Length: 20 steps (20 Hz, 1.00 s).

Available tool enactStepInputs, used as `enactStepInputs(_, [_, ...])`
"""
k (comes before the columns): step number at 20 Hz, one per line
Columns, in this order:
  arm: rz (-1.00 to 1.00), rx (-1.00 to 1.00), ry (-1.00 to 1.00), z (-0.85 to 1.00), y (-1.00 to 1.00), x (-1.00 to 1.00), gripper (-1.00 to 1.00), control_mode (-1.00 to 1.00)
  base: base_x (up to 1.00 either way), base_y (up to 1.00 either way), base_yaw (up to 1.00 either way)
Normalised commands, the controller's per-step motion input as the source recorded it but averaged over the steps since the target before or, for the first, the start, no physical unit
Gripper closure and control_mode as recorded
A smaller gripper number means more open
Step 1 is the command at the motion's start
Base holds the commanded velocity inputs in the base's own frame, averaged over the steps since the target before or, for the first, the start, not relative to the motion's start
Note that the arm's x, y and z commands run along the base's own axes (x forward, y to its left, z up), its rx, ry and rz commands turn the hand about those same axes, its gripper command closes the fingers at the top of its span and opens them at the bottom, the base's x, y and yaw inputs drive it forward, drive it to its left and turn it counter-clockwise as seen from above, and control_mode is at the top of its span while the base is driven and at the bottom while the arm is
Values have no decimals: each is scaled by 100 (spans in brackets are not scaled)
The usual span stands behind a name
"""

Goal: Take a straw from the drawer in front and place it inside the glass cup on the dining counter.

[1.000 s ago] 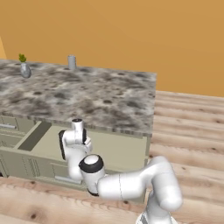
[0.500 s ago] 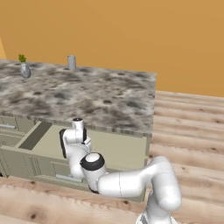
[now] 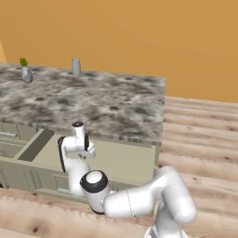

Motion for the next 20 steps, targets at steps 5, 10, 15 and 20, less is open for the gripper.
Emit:
enactStepInputs(5, [0, -3, -23, 97, 0, -11, 100, -100, 0, 0, 0])
enactStepInputs(10, [0, 0, -4, 95, -4, -7, 100, -100, 0, 0, 0])
enactStepInputs(15, [0, 0, 1, 81, -17, -41, 100, -100, 0, 0, 0])
enactStepInputs(20, [1, 0, 0, 90, -45, -70, 100, -100, 0, 0, 0])
